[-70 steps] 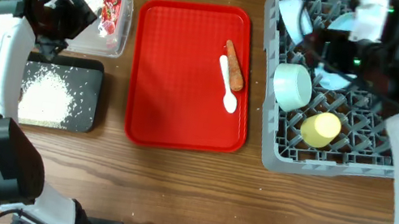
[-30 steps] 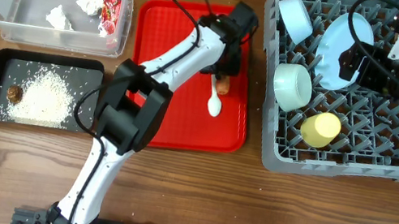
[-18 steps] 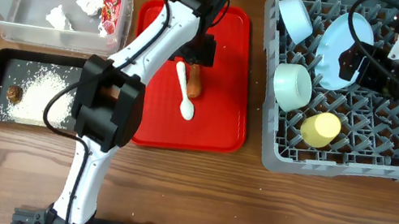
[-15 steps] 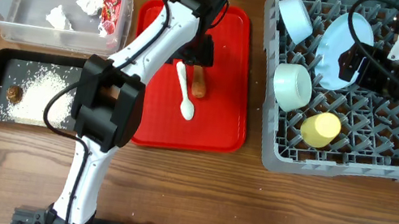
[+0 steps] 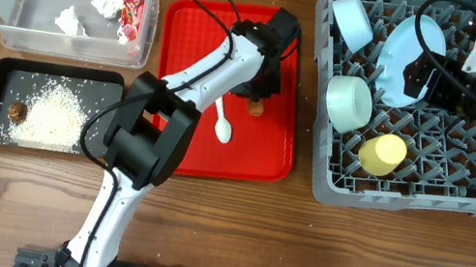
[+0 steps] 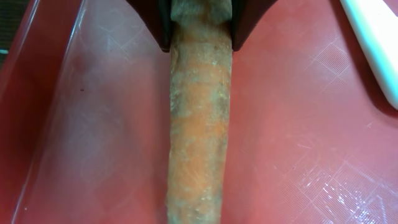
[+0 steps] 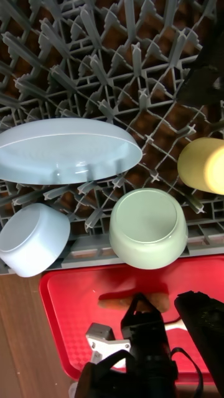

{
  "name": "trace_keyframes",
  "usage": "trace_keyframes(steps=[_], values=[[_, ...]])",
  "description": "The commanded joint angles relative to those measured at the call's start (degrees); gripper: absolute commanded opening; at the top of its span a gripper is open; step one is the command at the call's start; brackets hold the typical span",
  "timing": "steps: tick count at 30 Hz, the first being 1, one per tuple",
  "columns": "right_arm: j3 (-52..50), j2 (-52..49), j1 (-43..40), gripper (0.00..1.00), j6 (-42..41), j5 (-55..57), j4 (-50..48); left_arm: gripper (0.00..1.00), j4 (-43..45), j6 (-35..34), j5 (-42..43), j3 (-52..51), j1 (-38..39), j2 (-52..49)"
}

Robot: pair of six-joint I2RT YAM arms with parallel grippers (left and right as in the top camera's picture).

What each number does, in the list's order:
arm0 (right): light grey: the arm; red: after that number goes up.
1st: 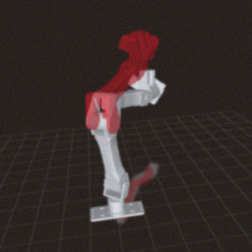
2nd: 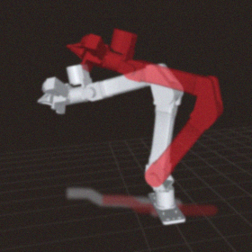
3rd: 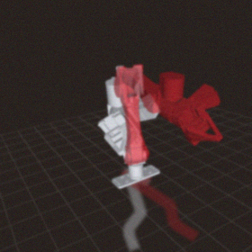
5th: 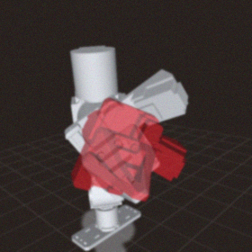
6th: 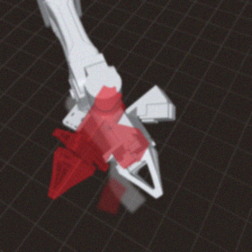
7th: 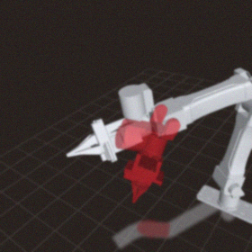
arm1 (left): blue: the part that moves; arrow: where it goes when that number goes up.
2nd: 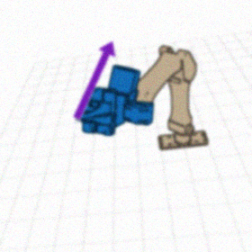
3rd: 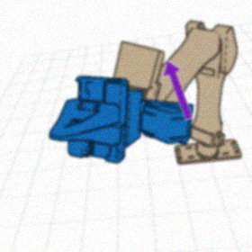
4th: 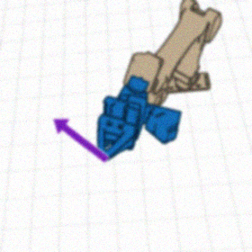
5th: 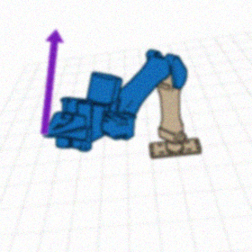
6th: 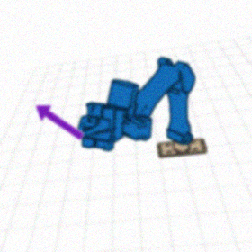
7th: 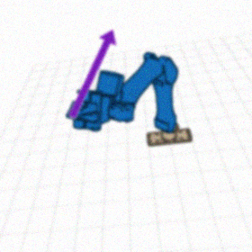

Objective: Sort waste into correct bins and load items into the dishwasher rack
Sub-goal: 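Carry the carrot with the left gripper onto the black tray and release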

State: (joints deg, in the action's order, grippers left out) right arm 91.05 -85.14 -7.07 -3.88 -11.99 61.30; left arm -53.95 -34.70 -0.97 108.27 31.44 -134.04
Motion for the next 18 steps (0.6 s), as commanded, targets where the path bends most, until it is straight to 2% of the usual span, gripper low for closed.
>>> trace_keyframes(steps=[1, 4, 6, 11, 15, 18], values=[[0.0, 1.1, -0.2, 0.98, -0.6, -0.1, 0.0, 0.13, -1.8, -0.7, 0.1, 0.8, -0.2, -0.3], [0.0, 1.1, -0.2, 0.98, -0.6, -0.1, 0.1, 0.11, -6.1, -0.7, 0.1, 4.5, -1.8, 3.5], [-0.5, 1.1, -0.2, 0.98, -0.6, -0.1, 1.0, 0.11, -10.1, -0.7, 0.0, 6.5, -4.2, 9.4], [-1.5, 1.0, -0.2, 0.99, -0.7, -0.1, 0.9, 0.11, -19.3, -2.7, -2.8, 6.5, -13.2, 21.2], [-1.5, 1.0, -0.2, 0.99, -0.7, -0.1, 0.4, 0.10, -31.0, -3.3, -8.0, 6.5, -28.9, 27.2], [-1.5, 1.0, -0.2, 0.99, -0.6, -0.1, 0.6, 0.10, -34.5, -3.3, -8.9, 5.2, -40.3, 27.2]])
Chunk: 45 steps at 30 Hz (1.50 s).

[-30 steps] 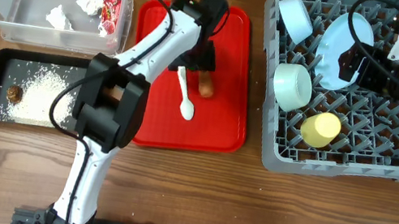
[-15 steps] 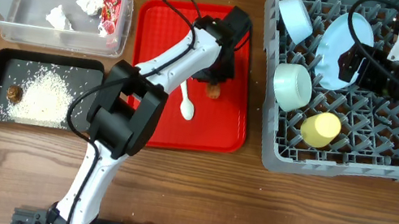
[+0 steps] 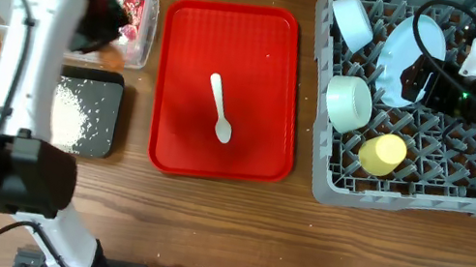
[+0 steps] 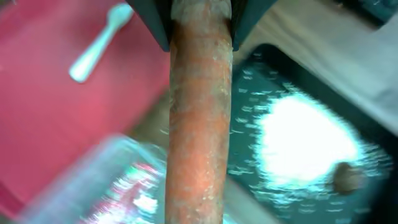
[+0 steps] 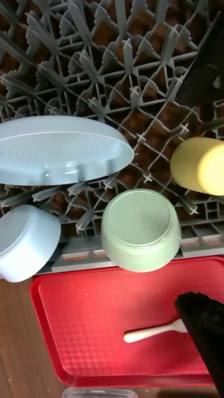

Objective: Sort waste into correct bins and load items into the dishwasher rack
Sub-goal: 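Carry the carrot with the left gripper onto the black tray and release, then reach the right gripper to the white spoon and grasp it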

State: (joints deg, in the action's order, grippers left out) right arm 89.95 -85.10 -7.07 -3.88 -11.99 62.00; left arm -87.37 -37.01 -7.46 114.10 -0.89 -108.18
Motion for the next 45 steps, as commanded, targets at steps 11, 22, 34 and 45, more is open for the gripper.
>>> trace_keyframes(steps=[11, 22, 34, 45], values=[[-0.4, 0.9, -0.2, 0.99, -0.6, -0.1, 0.7, 0.12, 19.0, -21.9, -2.2, -29.8, -18.8, 1.4], [-0.4, 0.9, -0.2, 1.00, -0.6, -0.1, 0.7, 0.46, 44.0, -23.5, -1.6, -50.0, -18.1, 1.2], [-0.4, 0.9, -0.2, 0.99, -0.6, -0.1, 0.3, 0.69, 37.1, -14.2, 2.6, -46.2, -18.1, 10.4], [-0.4, 0.9, -0.2, 1.00, -0.6, -0.2, 0.2, 0.99, 33.7, -5.3, 8.1, -46.2, -14.0, 21.4]])
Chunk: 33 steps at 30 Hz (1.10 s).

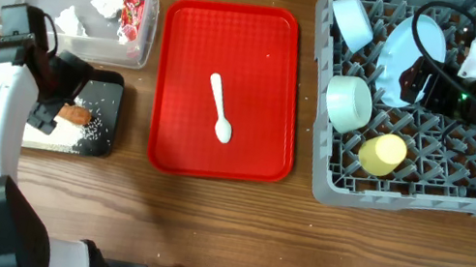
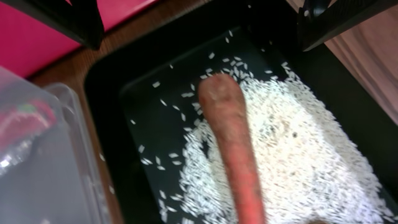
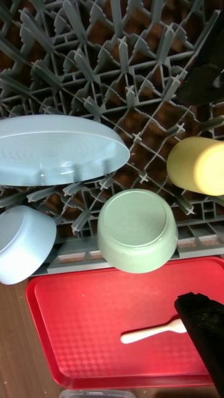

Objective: Sort waste into correct bins and load items into the dishwasher rack
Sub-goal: 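Reach the right gripper to the white spoon and grasp it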

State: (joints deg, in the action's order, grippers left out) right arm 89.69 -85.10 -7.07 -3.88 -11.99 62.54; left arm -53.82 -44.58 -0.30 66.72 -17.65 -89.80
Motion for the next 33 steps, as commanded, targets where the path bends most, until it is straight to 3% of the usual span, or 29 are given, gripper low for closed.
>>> trace_keyframes(steps=[1, 6, 12, 17, 23, 33], values=[[-0.2, 0.9, -0.2, 0.99, -0.6, -0.2, -0.3, 0.99, 0.4, 2.3, 0.9, 1.1, 4.3, 3.7], [-0.2, 0.9, -0.2, 1.00, -0.6, -0.2, -0.5, 1.00, 2.4, 3.9, 0.8, 1.2, 11.1, 4.1], [-0.2, 0.9, 1.0, 0.99, 2.3, -7.8, -2.1, 0.99, 2.9, 12.4, 1.1, 5.5, 23.7, 4.3], [-0.2, 0.9, 5.6, 1.00, 2.2, -7.9, -2.3, 0.99, 1.3, 12.8, 1.2, 5.5, 31.9, 4.3], [-0.2, 0.8, 14.4, 0.99, -0.6, -7.9, -4.7, 1.00, 1.0, 12.9, 3.0, 5.5, 36.4, 4.2], [-0.2, -5.9, 24.8, 0.98, -7.3, -7.8, -10.9, 1.00, 0.6, 14.3, 2.7, 5.5, 35.1, 4.2]])
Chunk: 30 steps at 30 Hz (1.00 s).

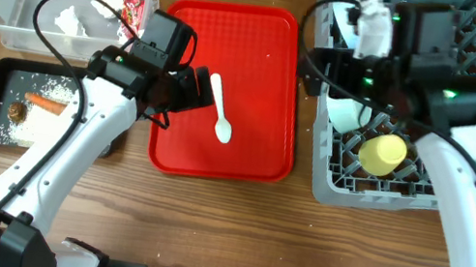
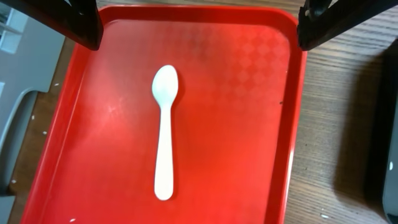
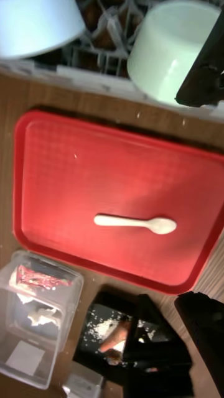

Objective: Sort waste into correct bins and load items into the dishwasher rack
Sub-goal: 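Reach the right gripper to the white spoon and grasp it, then carry the white spoon into the dish rack with the right gripper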

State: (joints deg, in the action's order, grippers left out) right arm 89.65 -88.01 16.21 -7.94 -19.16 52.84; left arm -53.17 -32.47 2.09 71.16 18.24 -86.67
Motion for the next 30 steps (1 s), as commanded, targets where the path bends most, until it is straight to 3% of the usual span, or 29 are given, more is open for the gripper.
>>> trace_keyframes(steps=[1, 2, 3, 11, 16, 21, 30], values=[[-0.1, -4.2, 2.5, 0.98, -3.2, -0.7, -1.6, 1.00, 0.2, 2.1, 0.5, 1.1, -1.3, 1.1], [-0.1, -5.9, 3.5, 0.97, -4.3, -0.7, -2.2, 0.99, 0.3, 2.5, 0.4, 1.1, -1.8, 1.1], [-0.1, -10.4, 6.9, 0.88, -6.2, -0.9, -4.9, 1.00, 0.3, 3.7, -0.9, 1.1, -3.4, 1.2], [-0.1, -23.9, 15.8, 0.76, -8.5, 0.1, -10.1, 1.00, -0.7, 3.6, -0.9, 1.1, -17.0, 4.8], [-0.1, -30.3, 19.0, 0.74, -8.2, 4.0, -10.2, 1.00, -0.7, 3.6, -0.9, 1.1, -23.1, 4.7], [-0.1, -31.6, 19.6, 0.66, -6.4, 0.6, -12.5, 1.00, -0.7, 3.6, -0.9, 1.1, -24.3, 4.7], [-0.2, -35.3, 20.3, 0.65, 2.1, 5.7, -11.0, 1.00, -0.7, 3.6, -0.9, 1.1, -24.3, 4.7]])
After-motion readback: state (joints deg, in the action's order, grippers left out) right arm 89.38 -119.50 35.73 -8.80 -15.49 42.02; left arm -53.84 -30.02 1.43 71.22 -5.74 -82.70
